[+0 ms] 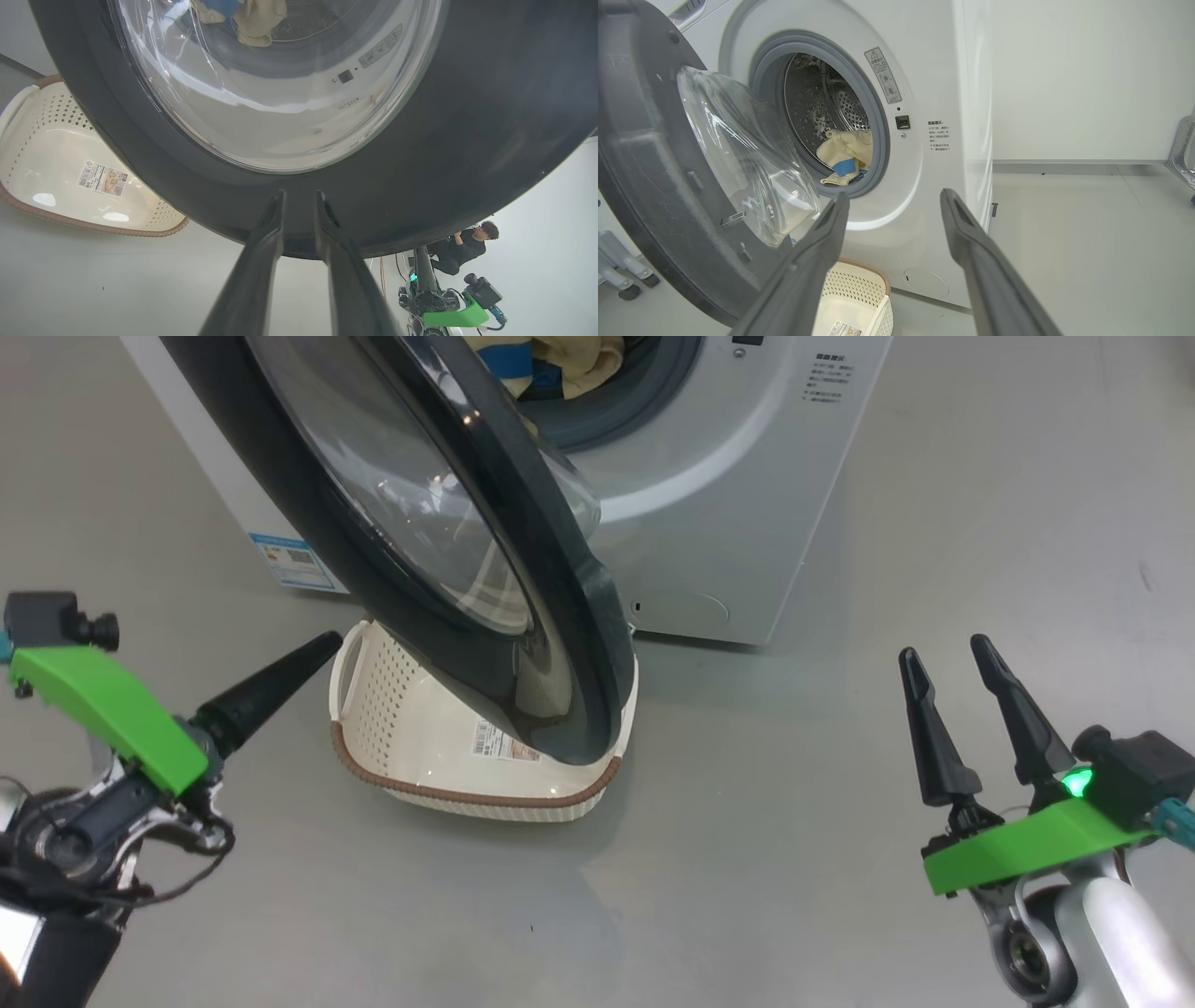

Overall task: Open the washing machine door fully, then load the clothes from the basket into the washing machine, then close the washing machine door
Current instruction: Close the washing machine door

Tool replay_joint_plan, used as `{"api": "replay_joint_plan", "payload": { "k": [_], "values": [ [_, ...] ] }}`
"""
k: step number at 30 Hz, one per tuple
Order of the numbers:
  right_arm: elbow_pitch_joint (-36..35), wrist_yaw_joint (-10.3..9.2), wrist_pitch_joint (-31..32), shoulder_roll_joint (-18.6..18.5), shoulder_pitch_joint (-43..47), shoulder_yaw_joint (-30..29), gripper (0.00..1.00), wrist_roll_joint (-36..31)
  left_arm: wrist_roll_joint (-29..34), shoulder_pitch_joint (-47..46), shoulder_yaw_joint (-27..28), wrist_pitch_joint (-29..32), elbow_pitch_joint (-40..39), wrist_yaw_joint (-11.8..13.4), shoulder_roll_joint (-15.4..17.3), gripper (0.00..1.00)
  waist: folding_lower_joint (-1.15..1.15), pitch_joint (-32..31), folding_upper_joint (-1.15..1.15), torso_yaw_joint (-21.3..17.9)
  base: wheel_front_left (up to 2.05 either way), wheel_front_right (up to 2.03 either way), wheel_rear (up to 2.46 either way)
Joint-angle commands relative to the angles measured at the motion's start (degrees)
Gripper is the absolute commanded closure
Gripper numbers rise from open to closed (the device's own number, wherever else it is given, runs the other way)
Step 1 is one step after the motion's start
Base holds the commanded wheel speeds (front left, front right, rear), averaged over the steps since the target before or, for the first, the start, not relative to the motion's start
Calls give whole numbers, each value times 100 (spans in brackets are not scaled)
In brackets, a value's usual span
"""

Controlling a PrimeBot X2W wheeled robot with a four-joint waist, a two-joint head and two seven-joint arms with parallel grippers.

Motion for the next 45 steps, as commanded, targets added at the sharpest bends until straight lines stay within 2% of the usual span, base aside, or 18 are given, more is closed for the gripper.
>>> {"api": "replay_joint_plan", "payload": {
  "k": [1,2,3,4,5,10,19,26,29,33,35,39,40,45],
  "values": [
    [-161,9,-36,-98,19,74,0,31,52,-139,279,-78,-143,-23,301,63,0,-10,0,6,0,0,0],
    [-163,9,-36,-100,39,65,0,33,88,-40,271,-214,-126,-23,309,49,0,-22,0,10,0,0,0],
    [-163,9,-36,-102,59,56,0,35,102,59,258,-343,-107,-23,306,26,0,-34,0,14,0,0,0],
    [-164,9,-36,-102,78,51,0,35,93,158,252,-465,-94,-23,297,11,0,-40,0,18,0,0,0],
    [-165,9,-36,-104,95,44,0,37,123,248,248,-610,-70,-23,304,0,0,-46,0,25,0,0,0],
    [-160,9,-36,-114,154,12,0,40,286,588,88,-1302,39,-23,345,0,0,-56,0,62,0,0,0],
    [-115,9,-36,-164,159,1,0,68,562,905,-267,-2968,202,-23,479,0,0,-121,0,52,0,0,0],
    [-80,9,-36,-164,250,-35,0,92,1081,1111,-904,-4441,567,-23,757,0,0,-211,0,-18,0,0,0],
    [-75,9,-36,-158,281,-78,0,96,1424,1109,-1085,-4763,833,-23,810,0,0,-230,0,-46,0,0,0],
    [-69,9,-36,-159,323,-155,0,99,2169,1079,-707,-4824,1045,-23,611,0,0,-244,0,-57,0,0,0],
    [-69,9,-36,-159,344,-180,0,100,2790,1126,-380,-4826,1069,-23,467,0,0,-251,0,-64,0,0,0],
    [-53,9,-36,-154,369,-225,0,106,3875,1311,239,-4828,864,-23,73,0,0,-271,0,-97,0,0,0],
    [-53,9,-36,-154,369,-225,0,106,3875,1311,239,-4828,864,-23,73,0,0,-271,0,-97,0,0,0],
    [-48,9,-36,-140,394,-283,0,110,4901,1531,644,-4828,502,-23,-249,0,0,-279,0,-136,0,0,0]
  ]
}}
